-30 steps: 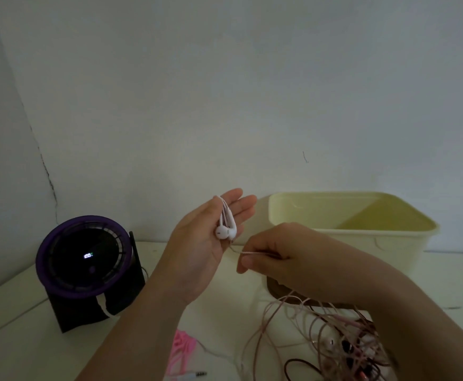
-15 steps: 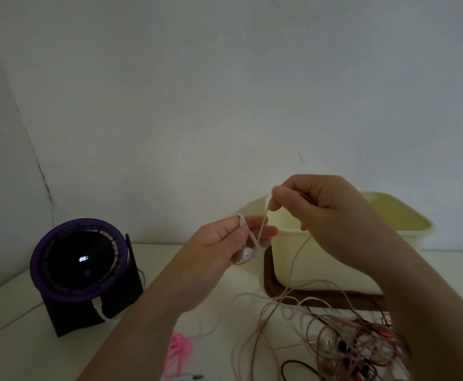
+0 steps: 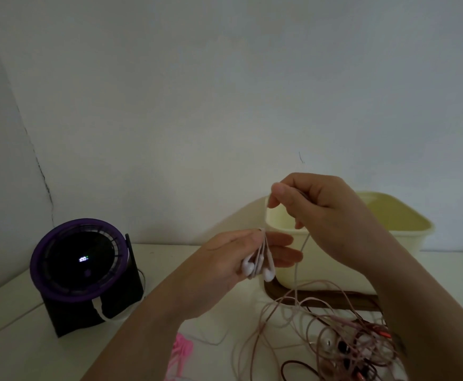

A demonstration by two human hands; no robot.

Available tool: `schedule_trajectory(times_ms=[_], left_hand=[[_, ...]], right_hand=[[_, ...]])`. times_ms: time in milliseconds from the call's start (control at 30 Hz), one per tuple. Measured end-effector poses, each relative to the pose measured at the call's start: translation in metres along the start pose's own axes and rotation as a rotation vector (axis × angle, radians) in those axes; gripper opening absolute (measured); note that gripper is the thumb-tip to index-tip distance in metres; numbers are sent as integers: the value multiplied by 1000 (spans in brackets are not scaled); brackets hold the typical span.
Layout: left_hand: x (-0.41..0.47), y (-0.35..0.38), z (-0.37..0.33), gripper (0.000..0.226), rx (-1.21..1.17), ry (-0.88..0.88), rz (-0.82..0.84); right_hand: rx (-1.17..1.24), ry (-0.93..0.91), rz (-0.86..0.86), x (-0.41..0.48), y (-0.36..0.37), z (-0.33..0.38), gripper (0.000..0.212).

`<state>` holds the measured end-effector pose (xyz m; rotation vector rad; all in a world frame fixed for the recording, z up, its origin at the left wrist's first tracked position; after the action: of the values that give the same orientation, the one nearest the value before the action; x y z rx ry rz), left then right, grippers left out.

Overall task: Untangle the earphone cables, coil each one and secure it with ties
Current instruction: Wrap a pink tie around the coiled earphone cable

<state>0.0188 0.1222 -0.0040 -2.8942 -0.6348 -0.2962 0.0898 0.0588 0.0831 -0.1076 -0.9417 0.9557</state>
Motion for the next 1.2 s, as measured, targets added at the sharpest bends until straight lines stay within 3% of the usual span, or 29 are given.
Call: schedule_trajectory(times_ms=[167,300,400,533,700,900,1100,1200], left_hand=[[-2,5,-12,44,-179,41,39],[-6,4,-37,27,-454,162,56],[-4,-22,-37,32,-605,188,-155],[-5,-46,-31,34,-376,211,-343],[-3,-41,-17,35,-102,116,-319],[-2,-22,-9,38,-15,26,-164],[-8,3,-7,42,-157,-56,82],[-11,0,-15,41,-167,-46,97]], right_hand=[[23,98,8,3,6,-27,29],[6,98,176,-3,38,-31,24],[-105,116,393,-14,70,-30,31],[-154,108,557,-25,83,-19,24],[-154,18,402,-16,56,2,23],[-14,25,111,-4,22,0,26],[190,53,86,-1,25,-14,35],[321,98,127,-1,35,-21,36]])
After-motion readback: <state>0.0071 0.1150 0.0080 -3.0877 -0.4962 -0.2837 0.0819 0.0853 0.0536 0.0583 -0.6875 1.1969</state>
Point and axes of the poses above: each hand's wrist, its own x-axis towards the middle knuckle, its own y-axis out of the palm, z = x × y, the point moved 10 cm from there along x, towards the middle knuckle
